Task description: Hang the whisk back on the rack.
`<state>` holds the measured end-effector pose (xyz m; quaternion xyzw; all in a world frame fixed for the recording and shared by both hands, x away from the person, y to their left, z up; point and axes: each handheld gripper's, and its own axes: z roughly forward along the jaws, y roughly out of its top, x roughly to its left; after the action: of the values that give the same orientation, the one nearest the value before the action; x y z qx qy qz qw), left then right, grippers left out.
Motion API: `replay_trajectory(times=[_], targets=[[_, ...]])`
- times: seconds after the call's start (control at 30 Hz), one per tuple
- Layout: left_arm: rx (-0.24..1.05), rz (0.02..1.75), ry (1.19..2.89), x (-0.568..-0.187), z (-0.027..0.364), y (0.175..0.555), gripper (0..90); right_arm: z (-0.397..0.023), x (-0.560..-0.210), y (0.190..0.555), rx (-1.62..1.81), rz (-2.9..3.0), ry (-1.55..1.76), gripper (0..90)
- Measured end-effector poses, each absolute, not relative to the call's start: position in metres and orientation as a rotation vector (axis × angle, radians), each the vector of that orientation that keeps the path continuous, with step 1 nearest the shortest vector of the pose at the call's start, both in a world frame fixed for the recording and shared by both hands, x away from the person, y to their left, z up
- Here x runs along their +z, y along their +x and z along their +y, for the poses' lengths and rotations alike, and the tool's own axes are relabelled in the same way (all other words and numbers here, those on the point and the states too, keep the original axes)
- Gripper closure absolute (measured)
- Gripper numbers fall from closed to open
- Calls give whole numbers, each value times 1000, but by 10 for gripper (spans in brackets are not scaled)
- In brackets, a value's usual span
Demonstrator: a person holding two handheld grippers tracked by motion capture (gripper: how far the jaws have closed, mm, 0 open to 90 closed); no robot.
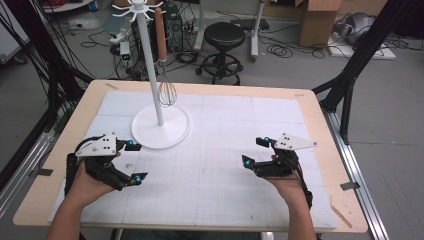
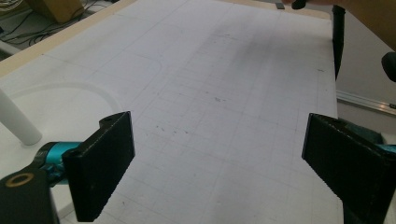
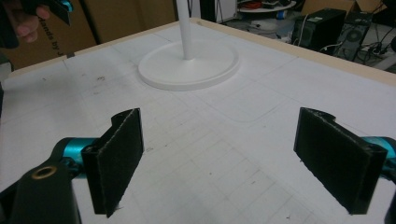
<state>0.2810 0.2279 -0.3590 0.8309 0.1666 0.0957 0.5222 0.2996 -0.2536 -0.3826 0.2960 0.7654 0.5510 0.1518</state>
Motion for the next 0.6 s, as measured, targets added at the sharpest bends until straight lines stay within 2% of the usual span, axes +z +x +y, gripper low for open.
replay_trajectory(times=[0.6], targets=[[226,421,1956,-360,233,288,100,-262,-383,296,1598,2187,862,143]])
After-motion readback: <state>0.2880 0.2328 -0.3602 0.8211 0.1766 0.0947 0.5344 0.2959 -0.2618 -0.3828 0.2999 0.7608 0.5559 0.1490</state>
